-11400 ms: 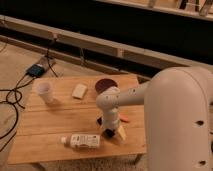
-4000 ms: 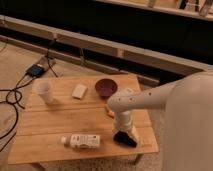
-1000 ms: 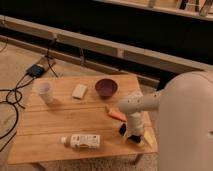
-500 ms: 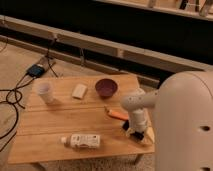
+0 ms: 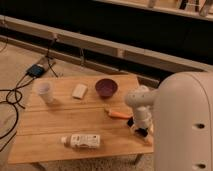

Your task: Push the eraser across the table

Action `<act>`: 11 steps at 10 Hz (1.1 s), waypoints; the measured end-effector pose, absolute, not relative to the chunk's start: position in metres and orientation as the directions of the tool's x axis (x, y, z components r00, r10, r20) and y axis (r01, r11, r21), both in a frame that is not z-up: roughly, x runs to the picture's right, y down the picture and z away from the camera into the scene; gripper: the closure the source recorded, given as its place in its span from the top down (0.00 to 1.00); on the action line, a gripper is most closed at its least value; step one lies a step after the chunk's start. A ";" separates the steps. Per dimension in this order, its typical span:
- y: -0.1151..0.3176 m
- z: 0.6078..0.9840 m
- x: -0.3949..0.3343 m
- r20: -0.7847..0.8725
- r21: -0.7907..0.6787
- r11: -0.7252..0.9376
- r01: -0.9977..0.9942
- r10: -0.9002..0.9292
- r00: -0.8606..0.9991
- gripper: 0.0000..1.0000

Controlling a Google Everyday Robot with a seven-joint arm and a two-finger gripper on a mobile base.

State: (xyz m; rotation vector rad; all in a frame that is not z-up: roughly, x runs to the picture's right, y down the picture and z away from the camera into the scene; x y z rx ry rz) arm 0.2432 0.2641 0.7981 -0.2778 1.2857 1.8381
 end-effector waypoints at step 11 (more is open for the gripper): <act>0.221 0.807 0.331 -0.358 0.782 -0.256 -0.568 0.561 -0.747 0.80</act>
